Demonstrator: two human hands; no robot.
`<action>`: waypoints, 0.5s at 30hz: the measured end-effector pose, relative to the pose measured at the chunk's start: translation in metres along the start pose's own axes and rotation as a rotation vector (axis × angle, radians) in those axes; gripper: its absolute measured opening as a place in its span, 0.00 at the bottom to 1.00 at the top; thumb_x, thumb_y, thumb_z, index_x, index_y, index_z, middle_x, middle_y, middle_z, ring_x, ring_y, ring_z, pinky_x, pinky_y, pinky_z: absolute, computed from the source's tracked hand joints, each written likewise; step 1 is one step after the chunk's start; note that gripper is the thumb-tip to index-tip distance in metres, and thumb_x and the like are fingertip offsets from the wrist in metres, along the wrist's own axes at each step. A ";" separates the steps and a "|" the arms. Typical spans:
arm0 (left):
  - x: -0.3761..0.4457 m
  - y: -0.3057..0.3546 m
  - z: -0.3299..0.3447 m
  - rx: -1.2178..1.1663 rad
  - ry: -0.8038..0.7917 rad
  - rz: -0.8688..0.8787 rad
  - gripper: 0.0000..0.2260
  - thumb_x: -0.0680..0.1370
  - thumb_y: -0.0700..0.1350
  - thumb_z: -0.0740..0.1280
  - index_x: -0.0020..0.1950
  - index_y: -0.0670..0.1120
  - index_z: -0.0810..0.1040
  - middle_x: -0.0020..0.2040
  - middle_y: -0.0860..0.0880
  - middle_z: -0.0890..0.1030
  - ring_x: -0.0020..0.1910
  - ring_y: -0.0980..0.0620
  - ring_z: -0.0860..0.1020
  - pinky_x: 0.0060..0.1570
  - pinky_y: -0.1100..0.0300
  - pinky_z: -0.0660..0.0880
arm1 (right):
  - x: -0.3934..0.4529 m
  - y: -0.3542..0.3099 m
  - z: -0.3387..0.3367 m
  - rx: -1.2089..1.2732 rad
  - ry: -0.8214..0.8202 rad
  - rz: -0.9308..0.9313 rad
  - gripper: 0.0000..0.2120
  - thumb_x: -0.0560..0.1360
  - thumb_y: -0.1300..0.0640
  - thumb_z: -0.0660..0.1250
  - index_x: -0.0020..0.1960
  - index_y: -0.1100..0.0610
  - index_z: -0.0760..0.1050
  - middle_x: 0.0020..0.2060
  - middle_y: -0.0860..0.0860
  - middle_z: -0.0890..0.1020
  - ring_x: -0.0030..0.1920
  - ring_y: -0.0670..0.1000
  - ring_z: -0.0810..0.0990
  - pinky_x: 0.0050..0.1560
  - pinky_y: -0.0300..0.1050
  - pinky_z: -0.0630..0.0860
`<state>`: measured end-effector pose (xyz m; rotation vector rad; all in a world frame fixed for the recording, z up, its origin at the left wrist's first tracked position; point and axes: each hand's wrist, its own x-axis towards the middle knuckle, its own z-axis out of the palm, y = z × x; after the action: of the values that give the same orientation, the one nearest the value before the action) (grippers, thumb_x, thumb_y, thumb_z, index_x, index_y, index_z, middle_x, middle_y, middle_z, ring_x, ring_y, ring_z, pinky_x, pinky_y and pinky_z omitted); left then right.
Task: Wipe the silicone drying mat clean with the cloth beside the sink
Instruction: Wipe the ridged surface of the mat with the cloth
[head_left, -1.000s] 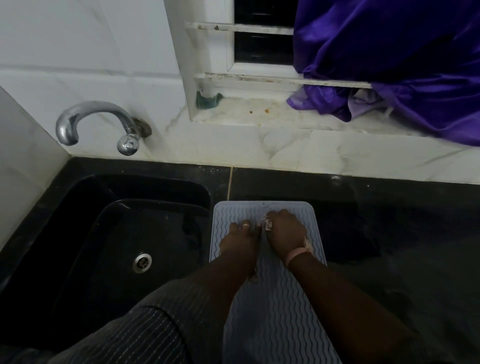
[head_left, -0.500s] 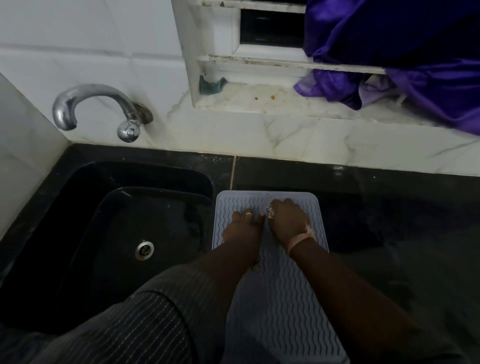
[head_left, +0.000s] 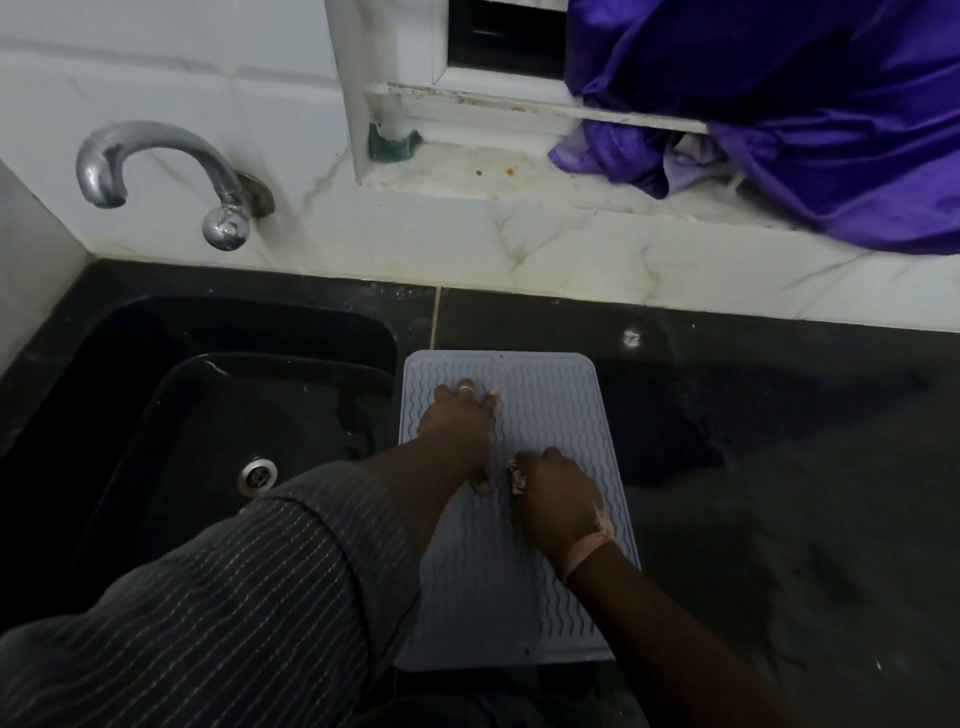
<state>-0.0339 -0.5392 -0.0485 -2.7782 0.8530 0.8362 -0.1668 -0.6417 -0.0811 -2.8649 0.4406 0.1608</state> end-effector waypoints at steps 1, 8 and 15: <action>-0.001 0.000 0.001 -0.002 0.005 -0.004 0.61 0.64 0.58 0.82 0.83 0.53 0.44 0.80 0.41 0.48 0.77 0.35 0.52 0.72 0.38 0.65 | -0.007 0.000 0.001 0.004 -0.003 0.006 0.09 0.81 0.52 0.59 0.50 0.53 0.77 0.48 0.53 0.79 0.45 0.53 0.80 0.43 0.49 0.79; -0.005 -0.002 0.004 -0.003 0.015 0.018 0.59 0.65 0.58 0.82 0.83 0.53 0.45 0.80 0.42 0.49 0.77 0.36 0.53 0.73 0.38 0.65 | -0.049 -0.001 0.009 -0.010 -0.030 0.051 0.10 0.81 0.52 0.58 0.55 0.53 0.77 0.51 0.52 0.79 0.49 0.53 0.80 0.44 0.47 0.75; -0.034 0.015 0.052 -0.139 0.267 0.157 0.20 0.81 0.49 0.66 0.73 0.53 0.73 0.74 0.44 0.67 0.70 0.41 0.66 0.65 0.44 0.72 | -0.051 -0.003 0.010 0.030 0.011 0.083 0.09 0.80 0.52 0.61 0.52 0.53 0.79 0.50 0.53 0.80 0.47 0.54 0.81 0.43 0.47 0.77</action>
<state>-0.0903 -0.5213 -0.0732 -3.0241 1.1080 0.5712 -0.2149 -0.6220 -0.0832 -2.8214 0.5590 0.1522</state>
